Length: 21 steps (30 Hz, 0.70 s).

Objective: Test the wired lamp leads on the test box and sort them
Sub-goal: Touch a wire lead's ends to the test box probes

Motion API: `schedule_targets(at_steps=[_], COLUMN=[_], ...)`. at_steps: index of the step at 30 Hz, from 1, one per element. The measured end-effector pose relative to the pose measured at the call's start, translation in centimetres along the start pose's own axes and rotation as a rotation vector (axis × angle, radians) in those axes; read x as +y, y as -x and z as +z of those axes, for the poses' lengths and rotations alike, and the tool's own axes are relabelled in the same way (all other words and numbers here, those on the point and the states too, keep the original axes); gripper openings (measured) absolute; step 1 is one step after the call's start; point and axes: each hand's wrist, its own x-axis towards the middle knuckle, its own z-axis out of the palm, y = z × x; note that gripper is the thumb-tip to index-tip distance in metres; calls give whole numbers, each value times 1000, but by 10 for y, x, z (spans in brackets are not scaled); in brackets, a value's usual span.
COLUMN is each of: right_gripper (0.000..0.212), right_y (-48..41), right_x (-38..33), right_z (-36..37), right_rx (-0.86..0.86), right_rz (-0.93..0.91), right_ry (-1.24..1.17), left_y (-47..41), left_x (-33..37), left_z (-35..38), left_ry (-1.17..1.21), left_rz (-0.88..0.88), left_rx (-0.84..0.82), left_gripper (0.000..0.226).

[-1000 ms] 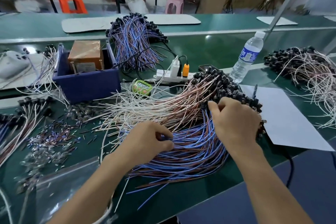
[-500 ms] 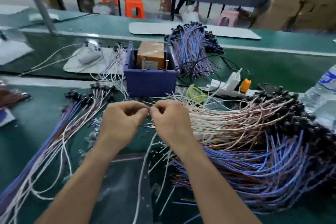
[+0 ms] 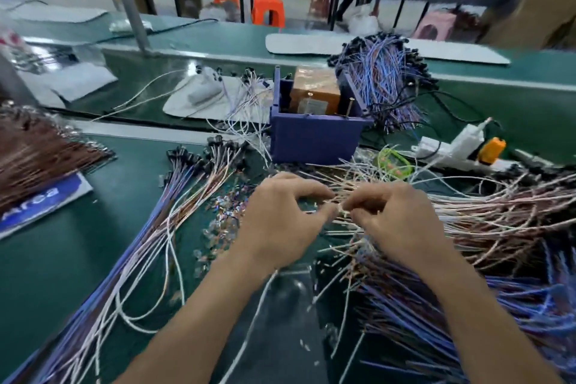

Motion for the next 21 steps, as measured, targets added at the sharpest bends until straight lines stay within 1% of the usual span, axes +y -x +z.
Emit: schedule_targets(at_steps=[3,6,8,10,11,13,17,19,21], right_gripper=[29,46,48,46,48,46,20,12,10], right_y=[15,29,36,41,44,48,50,47,44], right_x=[27,54,68,74,75,78,89,93,96], right_z=[-48,-81,-88,-83,-79,-72,-68,-68,-65], right_rx=[-13,-64,-123,-202,-206,-145,-37,16,102], right_rz=[105,232,272,302,305,263,222,218,201], right_ry=[138,366,485,563,591,634,711,705,621], left_y=[-6,-10,-13,-13,-14,-13,-7,-6,-5], left_x=[24,46,59,66,67,66,59,55,51], left_z=[26,52,69,82,88,98,109,112,113], left_ry=[17,69,58,33,32,23,11,55,86], left_rz=[118,173,215,215,199,171,175,172,181], left_rx=[-204,-399,-501,-574,-592,-584,-514,-475,-442], left_gripper=[13,15,15,19,21,23,25,26,20])
